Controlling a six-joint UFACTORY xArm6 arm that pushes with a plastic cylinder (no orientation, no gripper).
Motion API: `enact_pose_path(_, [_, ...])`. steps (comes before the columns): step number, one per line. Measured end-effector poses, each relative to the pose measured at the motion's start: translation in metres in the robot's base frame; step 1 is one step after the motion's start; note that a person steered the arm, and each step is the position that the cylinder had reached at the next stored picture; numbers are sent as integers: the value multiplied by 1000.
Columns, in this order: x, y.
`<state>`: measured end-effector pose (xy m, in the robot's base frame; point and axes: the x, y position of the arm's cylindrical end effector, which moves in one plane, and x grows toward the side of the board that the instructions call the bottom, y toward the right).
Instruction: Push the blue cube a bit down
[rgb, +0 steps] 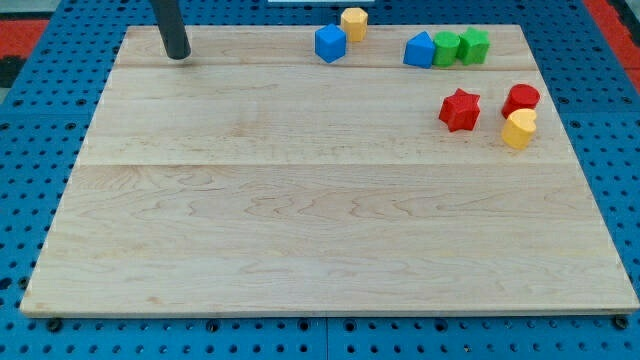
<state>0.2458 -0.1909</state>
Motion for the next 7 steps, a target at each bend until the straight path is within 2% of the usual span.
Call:
enact_pose_path(3, [-1,110])
enact_pose_path(4, [8,123])
enact_pose_path(5, [-3,92])
enact_pose_path(6, [-24,94])
enact_pose_path(7, [-26,127])
